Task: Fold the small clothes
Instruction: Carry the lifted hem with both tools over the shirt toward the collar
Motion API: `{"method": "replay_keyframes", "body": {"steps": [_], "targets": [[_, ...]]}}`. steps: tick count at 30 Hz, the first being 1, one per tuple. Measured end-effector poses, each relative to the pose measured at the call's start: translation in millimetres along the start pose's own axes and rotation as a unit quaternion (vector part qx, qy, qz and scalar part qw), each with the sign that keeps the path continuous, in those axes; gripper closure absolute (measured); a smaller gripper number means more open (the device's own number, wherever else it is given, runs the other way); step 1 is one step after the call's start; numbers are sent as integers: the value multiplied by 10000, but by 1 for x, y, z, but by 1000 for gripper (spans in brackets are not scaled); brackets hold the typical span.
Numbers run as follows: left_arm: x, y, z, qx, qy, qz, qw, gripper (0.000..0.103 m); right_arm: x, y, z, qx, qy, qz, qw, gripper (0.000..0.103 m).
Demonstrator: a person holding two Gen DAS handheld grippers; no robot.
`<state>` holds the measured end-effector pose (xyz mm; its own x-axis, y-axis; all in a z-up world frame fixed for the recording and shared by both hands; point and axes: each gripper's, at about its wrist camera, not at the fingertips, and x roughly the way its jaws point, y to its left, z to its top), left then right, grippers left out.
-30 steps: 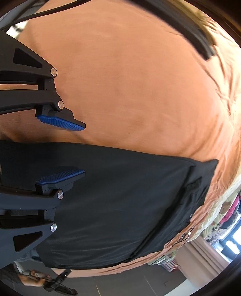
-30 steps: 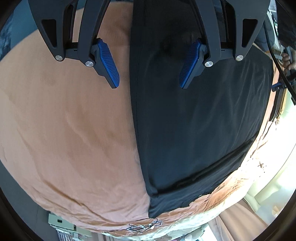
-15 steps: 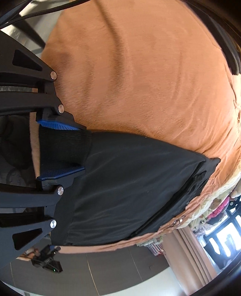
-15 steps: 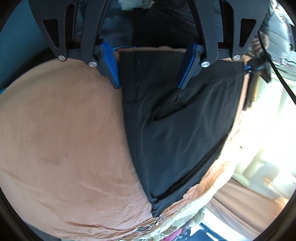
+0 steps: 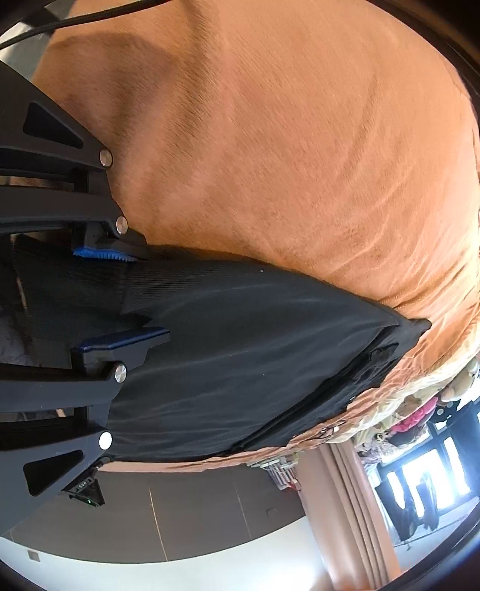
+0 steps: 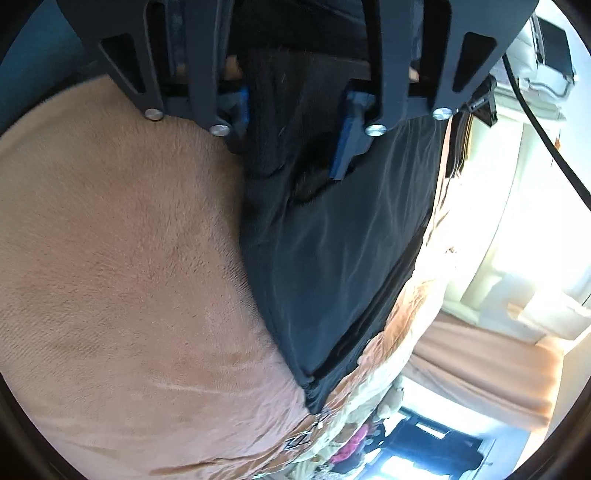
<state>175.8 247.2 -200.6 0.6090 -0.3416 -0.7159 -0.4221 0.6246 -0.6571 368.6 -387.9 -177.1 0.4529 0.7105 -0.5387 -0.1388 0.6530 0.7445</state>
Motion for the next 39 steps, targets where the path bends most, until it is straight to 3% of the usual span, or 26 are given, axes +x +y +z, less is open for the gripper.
{"method": "replay_keyframes", "body": {"steps": [1,4,10,21,29,39], "targets": [[1,-2,-1,31,14,122,9999,88,2,0,1,34,-30,-43,10000,89],[-6,-2,-3,37,-48,135,9999,92,0,3,-2,91,-153,-44,9998,97],[-36,-5,-5,60,-377,-154,9992,93,-32,23,-11,-32,-504,-154,9986,99],[-108,-26,-20,77,-903,-579,9942,93,-97,87,-47,-494,-981,250,9936,99],[-146,-26,-49,-2,-954,-668,9932,93,-134,80,-84,-454,-1047,535,9920,99],[-197,-25,-92,124,-977,-663,9929,93,-177,57,-105,-569,-972,831,9902,99]]}}
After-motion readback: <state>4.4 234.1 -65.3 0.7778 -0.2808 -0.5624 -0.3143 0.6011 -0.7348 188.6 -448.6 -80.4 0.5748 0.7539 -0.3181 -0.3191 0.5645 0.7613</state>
